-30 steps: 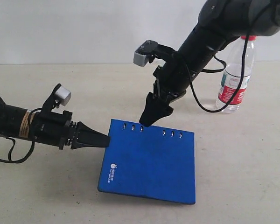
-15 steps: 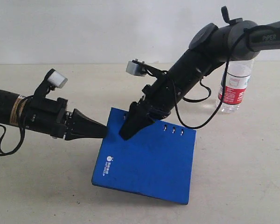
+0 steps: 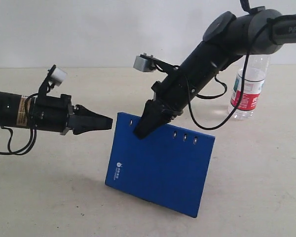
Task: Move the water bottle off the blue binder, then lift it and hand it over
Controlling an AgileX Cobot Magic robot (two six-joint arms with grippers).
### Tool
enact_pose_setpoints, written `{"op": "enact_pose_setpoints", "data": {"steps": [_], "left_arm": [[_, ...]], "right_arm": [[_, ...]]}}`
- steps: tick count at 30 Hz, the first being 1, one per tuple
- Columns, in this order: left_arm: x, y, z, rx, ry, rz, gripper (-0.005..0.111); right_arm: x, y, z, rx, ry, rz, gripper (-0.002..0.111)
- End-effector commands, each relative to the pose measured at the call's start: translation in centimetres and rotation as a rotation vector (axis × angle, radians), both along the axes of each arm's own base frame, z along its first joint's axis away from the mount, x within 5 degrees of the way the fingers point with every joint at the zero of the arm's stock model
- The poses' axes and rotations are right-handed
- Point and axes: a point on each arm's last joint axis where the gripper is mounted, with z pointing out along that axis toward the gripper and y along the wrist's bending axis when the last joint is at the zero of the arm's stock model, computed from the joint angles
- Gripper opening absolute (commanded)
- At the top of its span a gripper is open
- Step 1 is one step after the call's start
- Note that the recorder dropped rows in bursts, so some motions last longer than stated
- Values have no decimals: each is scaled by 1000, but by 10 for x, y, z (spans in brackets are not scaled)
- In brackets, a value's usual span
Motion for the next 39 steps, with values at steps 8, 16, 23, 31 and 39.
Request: {"op": "enact_pose_setpoints", "data": {"steps": [8,16,23,31,39], "left_arm": [[19,26,-3,173,50,285,21],[29,65,56,313,-56,774,4],[-24,81,63,426,-39,896,4],[-53,79,41,379,-44,879,4],[-58,81,67,371,-170,886,4]], "right_arm": [[-10,-8,55,4,-189,60,0],[-39,-19,139,52,-400,17,0],[-61,31,183,181,-735,-89,0],[-68,52,198,252,-902,-143,2],[-72,52,193,232,-859,-97,76]]}}
